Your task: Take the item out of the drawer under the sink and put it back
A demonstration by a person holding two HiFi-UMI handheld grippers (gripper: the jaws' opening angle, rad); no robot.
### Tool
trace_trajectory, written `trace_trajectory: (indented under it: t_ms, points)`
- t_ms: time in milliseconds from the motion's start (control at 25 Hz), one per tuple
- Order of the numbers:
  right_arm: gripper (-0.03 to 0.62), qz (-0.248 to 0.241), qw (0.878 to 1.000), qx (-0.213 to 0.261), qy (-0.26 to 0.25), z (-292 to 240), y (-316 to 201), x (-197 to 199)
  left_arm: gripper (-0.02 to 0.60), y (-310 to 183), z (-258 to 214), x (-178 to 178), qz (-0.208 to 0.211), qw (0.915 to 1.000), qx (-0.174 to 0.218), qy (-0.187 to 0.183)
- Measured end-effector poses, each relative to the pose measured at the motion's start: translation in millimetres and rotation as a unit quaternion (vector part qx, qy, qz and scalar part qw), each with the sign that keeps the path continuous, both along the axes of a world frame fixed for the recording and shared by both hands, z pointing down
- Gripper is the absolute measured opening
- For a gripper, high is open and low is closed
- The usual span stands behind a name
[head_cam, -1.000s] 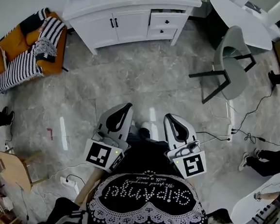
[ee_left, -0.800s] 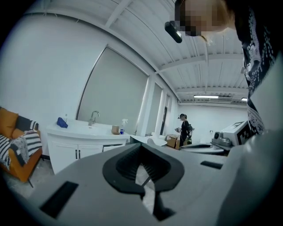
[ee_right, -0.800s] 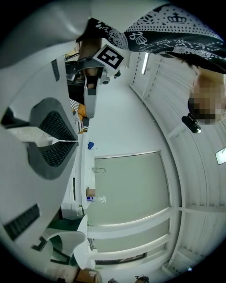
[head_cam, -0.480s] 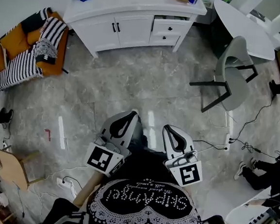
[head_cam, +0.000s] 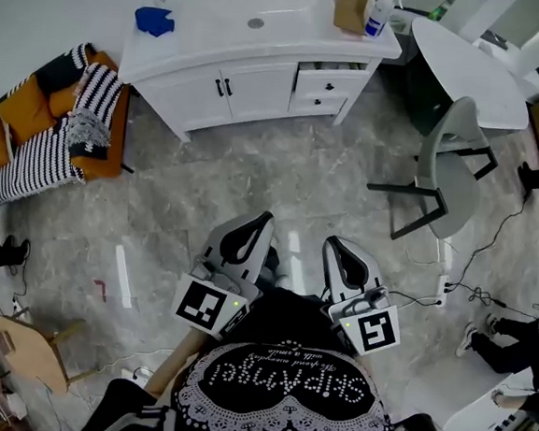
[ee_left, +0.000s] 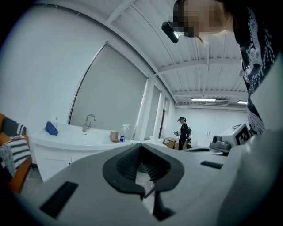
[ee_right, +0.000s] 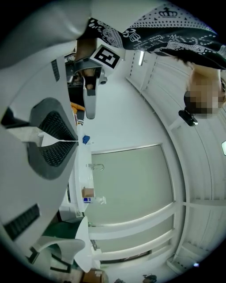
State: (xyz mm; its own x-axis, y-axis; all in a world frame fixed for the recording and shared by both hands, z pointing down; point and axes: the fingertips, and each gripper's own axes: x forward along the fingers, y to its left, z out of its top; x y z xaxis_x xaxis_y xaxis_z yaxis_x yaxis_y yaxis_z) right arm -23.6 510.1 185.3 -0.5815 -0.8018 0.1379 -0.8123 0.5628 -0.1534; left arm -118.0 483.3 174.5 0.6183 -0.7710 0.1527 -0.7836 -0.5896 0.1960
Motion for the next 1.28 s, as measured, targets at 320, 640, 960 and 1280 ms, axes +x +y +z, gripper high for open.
trace_trajectory:
  t_ms: [320, 640, 960, 1280]
  points:
    - [0.021, 0.011, 1.0, -0.003, 0.005, 3.6, -42.6, -18.1, 0.005, -49.4, 4.2, -16.7, 0.009, 0.9999, -0.008, 0.001]
    - [0.021, 0.02, 1.0, -0.015, -0.001, 7.9, -66.6, -25.7, 0.005, -71.6, 3.2, -27.3, 0.008, 0.9998, -0.016, 0.01]
    - [0.021, 0.02, 1.0, -0.023, -0.003, 10.6, -96.6, -14.2, 0.005, -96.0, 12.4, -23.5, -0.008, 0.9992, -0.033, 0.018]
    - [0.021, -0.006, 0.999, -0.033, -0.003, 17.8, -159.0, 9.0, 0.005, -151.3, 21.8, -3.7, -0.041, 0.9977, -0.05, 0.021]
